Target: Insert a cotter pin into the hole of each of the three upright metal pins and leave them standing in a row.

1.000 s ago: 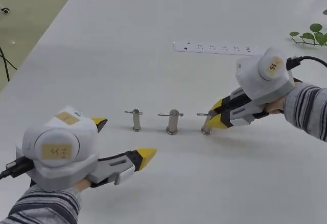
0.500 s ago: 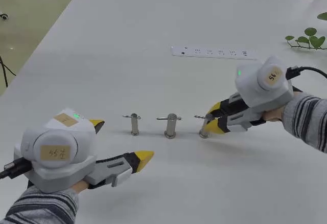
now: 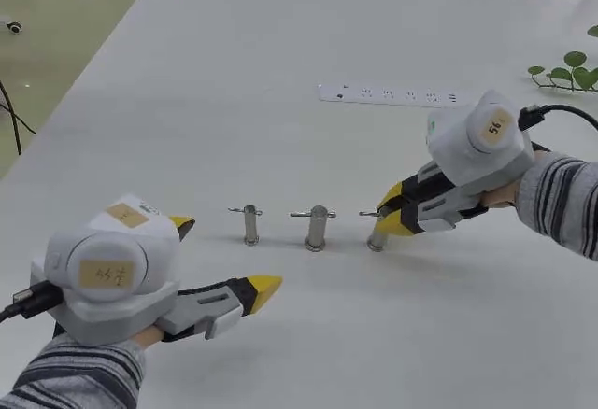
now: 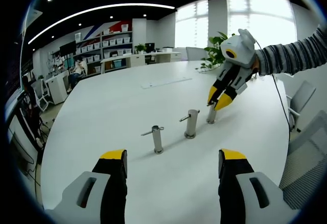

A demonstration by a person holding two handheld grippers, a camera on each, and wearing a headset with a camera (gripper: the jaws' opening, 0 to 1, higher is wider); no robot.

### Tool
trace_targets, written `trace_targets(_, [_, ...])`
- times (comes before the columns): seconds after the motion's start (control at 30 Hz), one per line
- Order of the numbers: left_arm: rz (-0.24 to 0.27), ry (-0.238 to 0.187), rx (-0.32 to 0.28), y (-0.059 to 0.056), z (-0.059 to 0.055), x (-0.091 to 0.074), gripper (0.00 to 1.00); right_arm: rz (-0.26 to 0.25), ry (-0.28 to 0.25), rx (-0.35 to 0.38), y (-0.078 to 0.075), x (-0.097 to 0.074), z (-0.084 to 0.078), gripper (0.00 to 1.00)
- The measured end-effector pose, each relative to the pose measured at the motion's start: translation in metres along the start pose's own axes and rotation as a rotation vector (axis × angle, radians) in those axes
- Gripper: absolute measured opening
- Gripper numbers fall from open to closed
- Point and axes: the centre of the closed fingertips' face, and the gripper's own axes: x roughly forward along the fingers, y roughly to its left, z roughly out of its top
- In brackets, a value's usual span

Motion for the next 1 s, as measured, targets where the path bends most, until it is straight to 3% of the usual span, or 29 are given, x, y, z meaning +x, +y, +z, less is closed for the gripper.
trace_targets(0.17, [-0.005, 0.003, 0.003, 0.0, 0.0, 0.002, 0.71, 0.006, -0.019, 0.013, 0.0, 0.0, 0.0, 0.09])
trace_targets(0.3, [-0.01, 0.001, 0.01, 0.0, 0.002, 0.002, 0.71, -0.015, -0.046, 0.007, 0.001, -0.002, 0.003, 0.19])
trace_targets(0.43, [-0.009, 0.003, 0.013, 0.001, 0.003, 0.003, 0.71, -0.026, -0.045, 0.012, 0.005, -0.005, 0.001, 0.21])
trace_targets(0.63, [0.0, -0.006, -0.013, 0.006, 0.006, 0.003, 0.71, -0.152, -0.125, 0.141, 0.0, -0.017, 0.007, 0.31])
trace_targets(0.83, [0.012, -0.018, -0.041, 0.01, 0.01, 0.001, 0.71, -0.228, -0.183, 0.227, 0.007, -0.029, 0.008, 0.4])
trace_targets(1.0, [0.018, -0.019, -0.057, 0.011, 0.014, -0.001, 0.71, -0.3, -0.27, 0.365, 0.01, -0.042, 0.011, 0.46])
